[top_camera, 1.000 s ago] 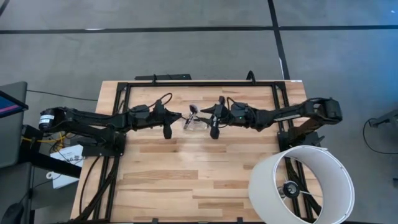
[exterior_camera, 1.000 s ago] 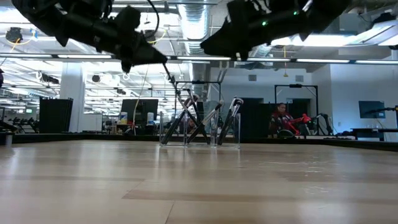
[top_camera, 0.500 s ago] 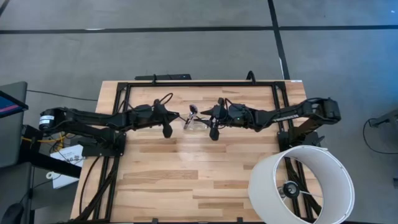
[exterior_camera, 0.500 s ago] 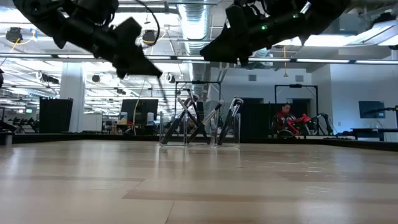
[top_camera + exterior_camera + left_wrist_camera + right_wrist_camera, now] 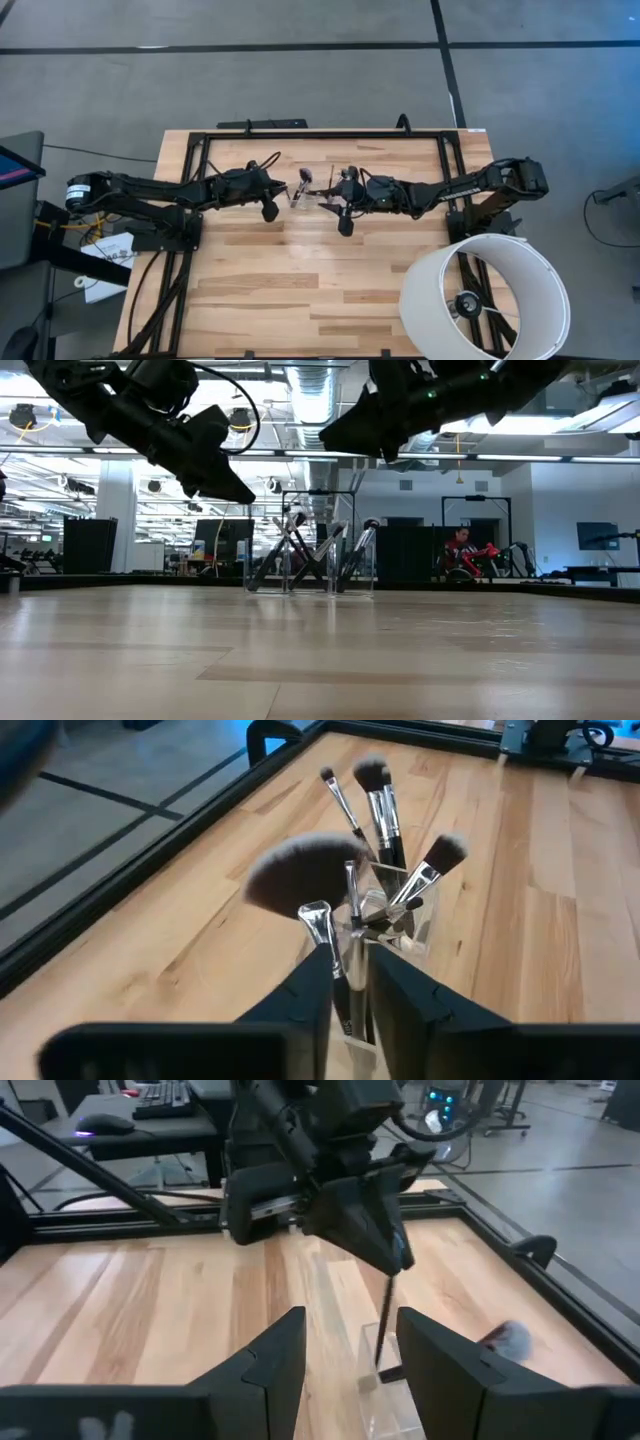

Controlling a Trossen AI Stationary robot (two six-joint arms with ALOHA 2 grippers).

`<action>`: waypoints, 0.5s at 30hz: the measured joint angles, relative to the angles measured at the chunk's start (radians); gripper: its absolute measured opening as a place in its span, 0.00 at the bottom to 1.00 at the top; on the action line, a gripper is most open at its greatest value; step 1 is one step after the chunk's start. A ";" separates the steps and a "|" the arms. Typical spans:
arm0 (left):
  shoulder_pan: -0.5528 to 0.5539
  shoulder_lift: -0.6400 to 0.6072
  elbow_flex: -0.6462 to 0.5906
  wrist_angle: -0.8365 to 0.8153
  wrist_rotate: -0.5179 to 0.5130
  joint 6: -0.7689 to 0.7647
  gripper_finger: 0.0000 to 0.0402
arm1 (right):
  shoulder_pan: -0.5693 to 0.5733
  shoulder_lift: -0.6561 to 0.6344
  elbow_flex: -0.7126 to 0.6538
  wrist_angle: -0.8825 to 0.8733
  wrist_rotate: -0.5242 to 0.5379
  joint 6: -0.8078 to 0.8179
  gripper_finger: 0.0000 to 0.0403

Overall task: Put items in baskets/containers
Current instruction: Put the liner brush into the transparent organizer, then return to Home Position

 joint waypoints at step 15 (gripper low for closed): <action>-0.024 -0.401 0.000 -0.108 -0.007 0.034 0.30 | 0.020 -0.292 0.000 -0.346 0.002 -0.009 0.33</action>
